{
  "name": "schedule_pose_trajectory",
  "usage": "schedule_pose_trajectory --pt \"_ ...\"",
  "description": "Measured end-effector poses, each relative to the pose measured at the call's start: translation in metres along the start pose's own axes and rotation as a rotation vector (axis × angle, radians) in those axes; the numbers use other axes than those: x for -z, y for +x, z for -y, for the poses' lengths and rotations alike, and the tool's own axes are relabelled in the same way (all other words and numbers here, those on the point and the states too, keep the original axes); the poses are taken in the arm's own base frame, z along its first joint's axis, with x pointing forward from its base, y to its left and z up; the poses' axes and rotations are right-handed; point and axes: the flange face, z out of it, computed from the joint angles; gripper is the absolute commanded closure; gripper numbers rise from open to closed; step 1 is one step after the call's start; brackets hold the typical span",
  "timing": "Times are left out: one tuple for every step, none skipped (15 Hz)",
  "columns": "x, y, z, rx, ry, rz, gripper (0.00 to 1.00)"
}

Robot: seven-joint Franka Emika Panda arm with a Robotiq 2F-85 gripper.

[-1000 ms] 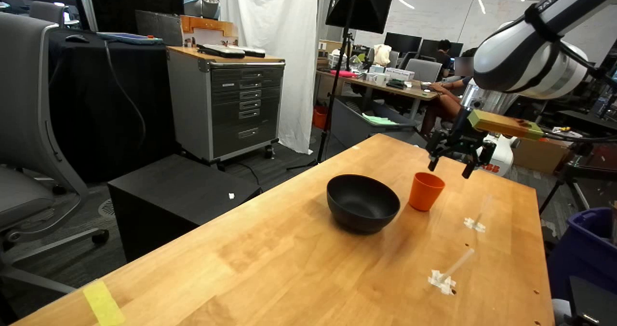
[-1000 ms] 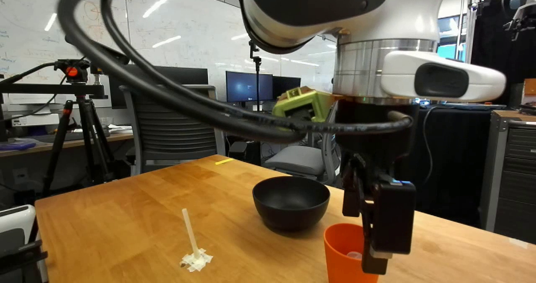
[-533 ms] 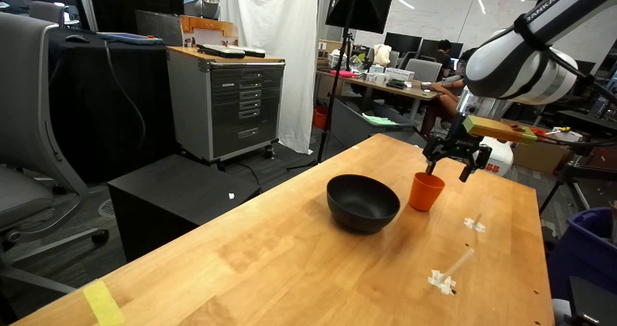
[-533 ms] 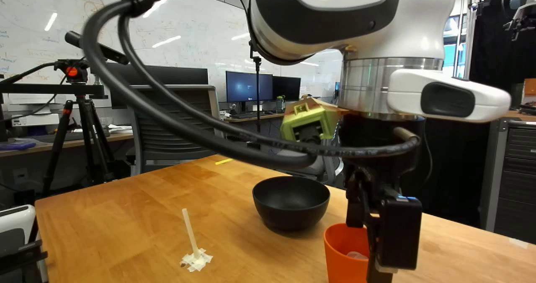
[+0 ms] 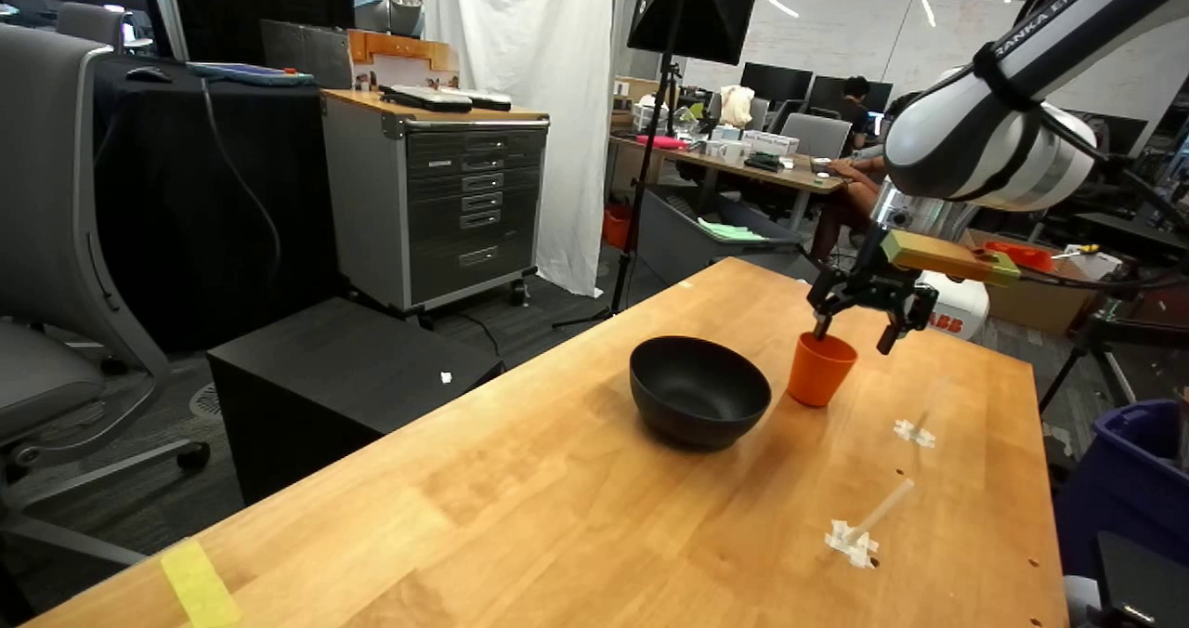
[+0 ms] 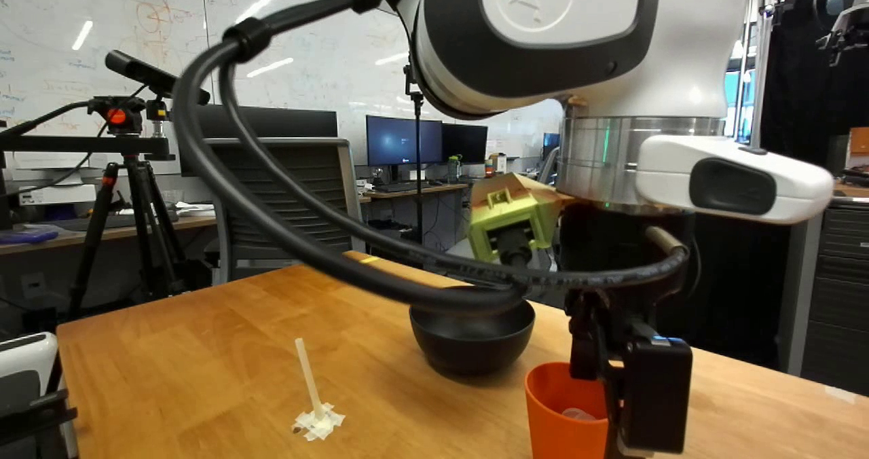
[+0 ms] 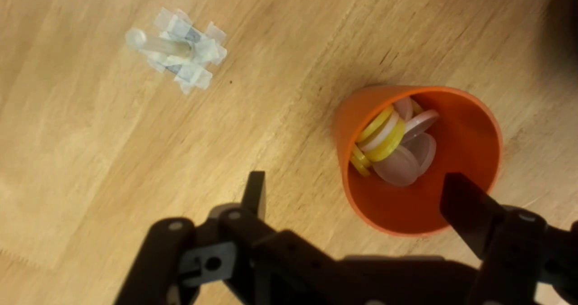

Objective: Pour the things in the orange cup into the bowl

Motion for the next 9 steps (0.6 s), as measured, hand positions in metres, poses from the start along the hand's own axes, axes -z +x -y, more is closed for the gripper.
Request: schedule_pose_trajectory --pt "-0.0026 0.0008 0.0002 0.0 -0.001 -0.002 0.0" --pt "-0.0048 0.0014 0.0004 0.0 -0.002 -0.005 0.0" --pt "-0.0069 0.0019 0.0004 0.001 -0.003 -0.006 0.17" --pt "-0.0085 0.0023 0.0006 0.001 -0.004 -0.007 0.26" --pt "-0.0097 0.0029 0.0008 0.001 -0.005 -0.008 0.32" --pt "-0.0105 0.0034 0.0011 0.002 -0.005 -0.009 0.42" --pt "-0.011 0.0037 0.0013 0.002 -0.005 -0.009 0.5" --pt "-0.0113 0.0039 0.0015 0.001 -0.004 -0.01 0.59" --pt "-0.0115 0.004 0.0018 -0.001 -0.002 -0.01 0.66"
